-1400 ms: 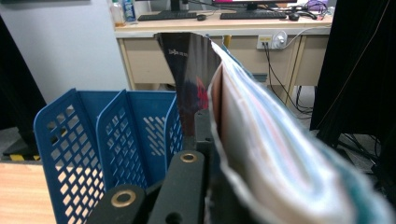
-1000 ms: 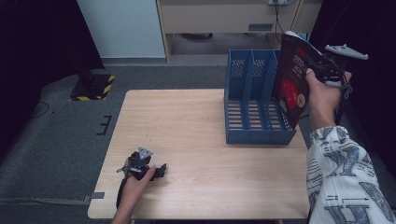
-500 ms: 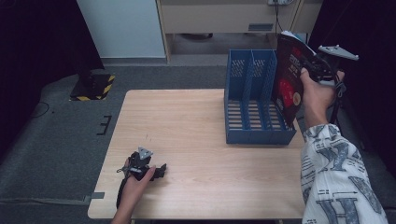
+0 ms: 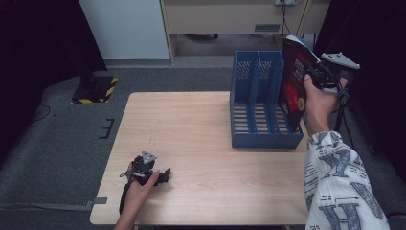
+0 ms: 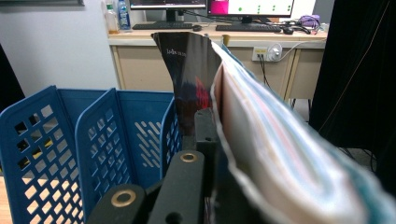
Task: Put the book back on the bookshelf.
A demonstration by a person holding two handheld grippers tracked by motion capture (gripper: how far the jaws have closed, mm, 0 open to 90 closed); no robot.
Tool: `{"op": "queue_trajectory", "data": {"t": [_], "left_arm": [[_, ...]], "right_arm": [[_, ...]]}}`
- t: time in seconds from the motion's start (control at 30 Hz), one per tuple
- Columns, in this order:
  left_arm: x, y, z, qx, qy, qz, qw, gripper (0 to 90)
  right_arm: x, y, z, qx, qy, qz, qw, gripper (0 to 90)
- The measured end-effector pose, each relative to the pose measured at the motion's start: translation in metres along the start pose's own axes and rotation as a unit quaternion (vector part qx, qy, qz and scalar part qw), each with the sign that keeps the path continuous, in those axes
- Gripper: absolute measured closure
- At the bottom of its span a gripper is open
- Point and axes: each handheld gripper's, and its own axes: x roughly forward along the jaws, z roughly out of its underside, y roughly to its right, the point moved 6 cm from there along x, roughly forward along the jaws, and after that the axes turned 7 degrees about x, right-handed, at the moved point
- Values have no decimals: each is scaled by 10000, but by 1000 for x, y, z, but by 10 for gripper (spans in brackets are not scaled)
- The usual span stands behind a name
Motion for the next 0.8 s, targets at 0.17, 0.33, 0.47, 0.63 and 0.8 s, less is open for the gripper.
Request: {"op": "queue_trajectory", "data": {"t": [0.17, 0.33, 0.47, 0.63, 0.8], "left_arm": [[0, 0, 0, -3, 0, 0, 10000, 0], [0, 0, 0, 19, -20, 3, 10000, 0], [0, 0, 0, 17, -19, 3, 10000, 0], [0, 0, 0, 19, -20, 4, 10000, 0], [0, 0, 0, 18, -19, 4, 10000, 0]], "right_arm": [[1, 2, 6, 47, 43, -21, 10000, 872], [3, 3, 13, 90, 40, -32, 9999, 871], [5, 4, 20, 112, -14, -32, 9999, 872], [7, 3, 29, 141, -71, -29, 9999, 871], [10, 2, 34, 149, -110, -57, 9998, 871]]}}
